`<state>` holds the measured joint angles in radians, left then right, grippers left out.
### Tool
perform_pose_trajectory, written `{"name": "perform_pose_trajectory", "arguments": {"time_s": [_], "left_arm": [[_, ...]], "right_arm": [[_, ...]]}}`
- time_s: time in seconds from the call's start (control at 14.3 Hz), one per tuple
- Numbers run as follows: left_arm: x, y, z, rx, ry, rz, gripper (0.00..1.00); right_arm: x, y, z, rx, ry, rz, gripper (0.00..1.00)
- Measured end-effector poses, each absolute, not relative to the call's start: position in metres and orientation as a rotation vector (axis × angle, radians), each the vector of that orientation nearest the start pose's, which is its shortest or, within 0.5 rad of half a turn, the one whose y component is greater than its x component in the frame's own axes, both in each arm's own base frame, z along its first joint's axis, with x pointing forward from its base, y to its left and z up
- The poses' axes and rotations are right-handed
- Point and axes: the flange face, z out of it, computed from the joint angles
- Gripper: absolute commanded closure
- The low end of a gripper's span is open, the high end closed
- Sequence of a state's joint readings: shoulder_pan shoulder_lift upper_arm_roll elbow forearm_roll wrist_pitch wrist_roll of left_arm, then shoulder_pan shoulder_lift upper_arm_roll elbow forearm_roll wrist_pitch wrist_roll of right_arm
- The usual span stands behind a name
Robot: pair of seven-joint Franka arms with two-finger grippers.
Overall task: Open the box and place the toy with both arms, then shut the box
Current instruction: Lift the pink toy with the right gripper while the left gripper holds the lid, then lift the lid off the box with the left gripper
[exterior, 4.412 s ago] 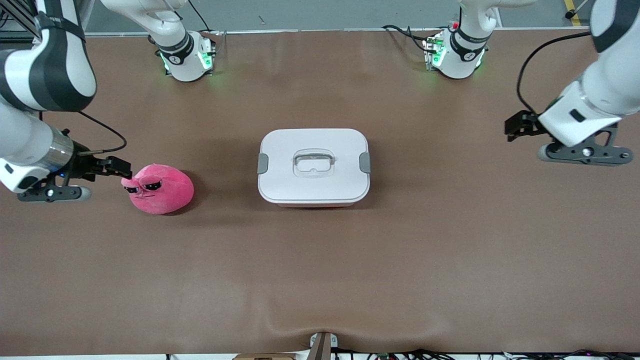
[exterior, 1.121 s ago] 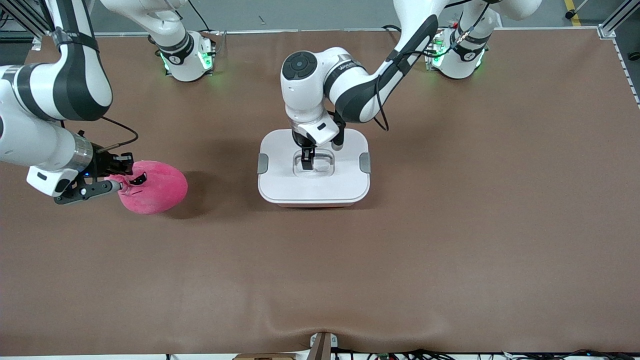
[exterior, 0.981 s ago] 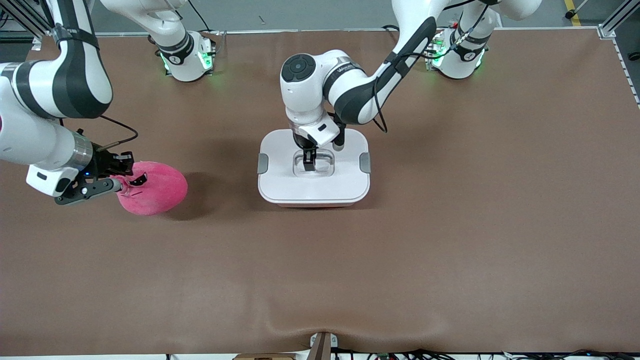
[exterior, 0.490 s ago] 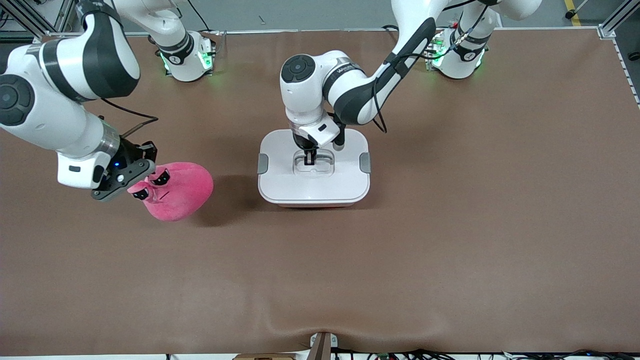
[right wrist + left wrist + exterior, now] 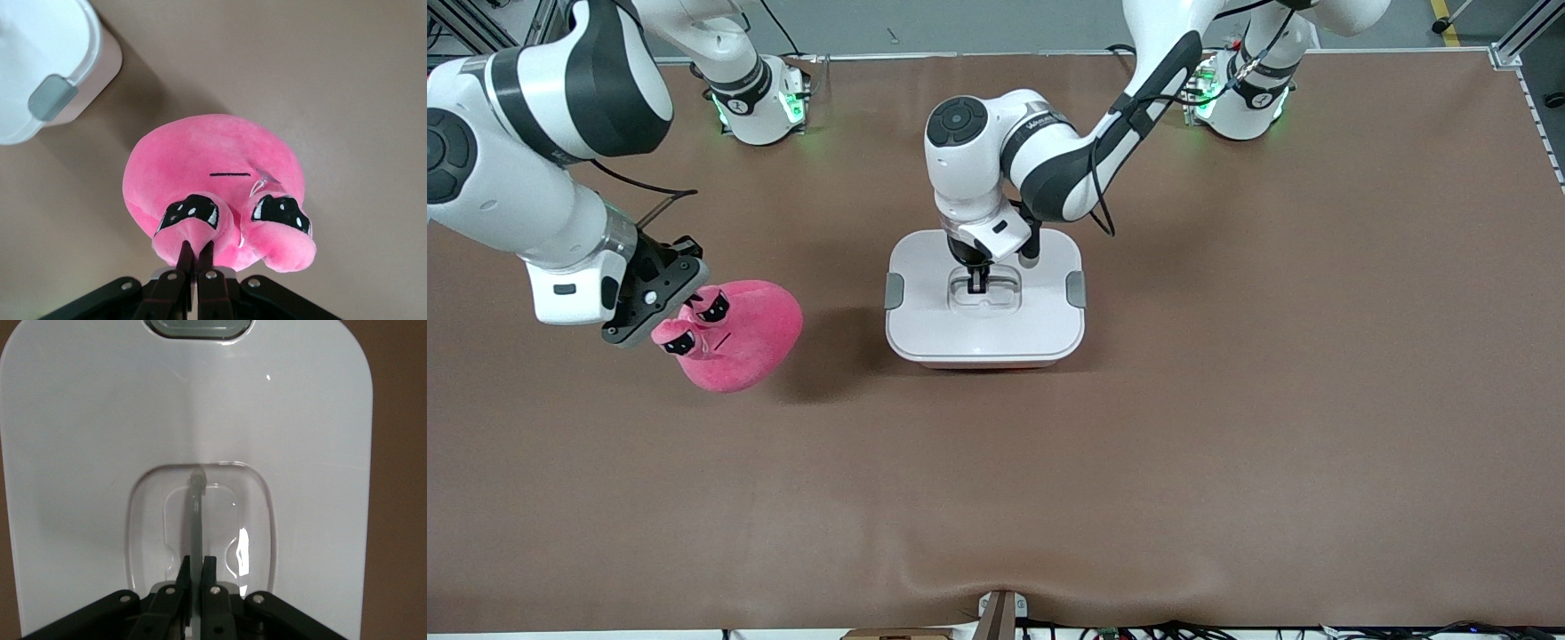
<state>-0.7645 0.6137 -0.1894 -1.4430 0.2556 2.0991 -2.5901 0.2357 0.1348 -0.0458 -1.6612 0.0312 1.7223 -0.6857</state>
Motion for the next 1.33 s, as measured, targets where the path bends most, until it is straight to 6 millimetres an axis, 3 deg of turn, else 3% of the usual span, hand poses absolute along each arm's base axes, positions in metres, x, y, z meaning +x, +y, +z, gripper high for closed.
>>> {"name": "perform_pose_trajectory", "arguments": {"time_s": [0.35,0.63,0.84,1.05,1.33], "left_arm": [[0.448,-0.565,0.353,-2.302,-2.264,-0.170,1.00],[0.446,-0.558,0.398,-2.339,-2.239,-0.198,1.00],[0.444,-0.545,0.431,-2.440,-2.082,-0.236,1.00],[0.472,-0.501,0.470,-2.535,-1.921,-0.253,1.00],[0.540,-0.411,0.503,-2.659,-1.753,-0.205,1.00]], "right_arm": [[0.579,0.134,0.515,-2.737,-1.378,0.125,1.00],[0.577,0.139,0.516,-2.689,-1.460,0.127,1.00],[0.574,0.151,0.528,-2.583,-1.646,0.084,1.00],[0.567,0.166,0.543,-2.435,-1.868,0.039,1.00],[0.536,0.212,0.564,-2.296,-2.033,0.047,1.00]]}}
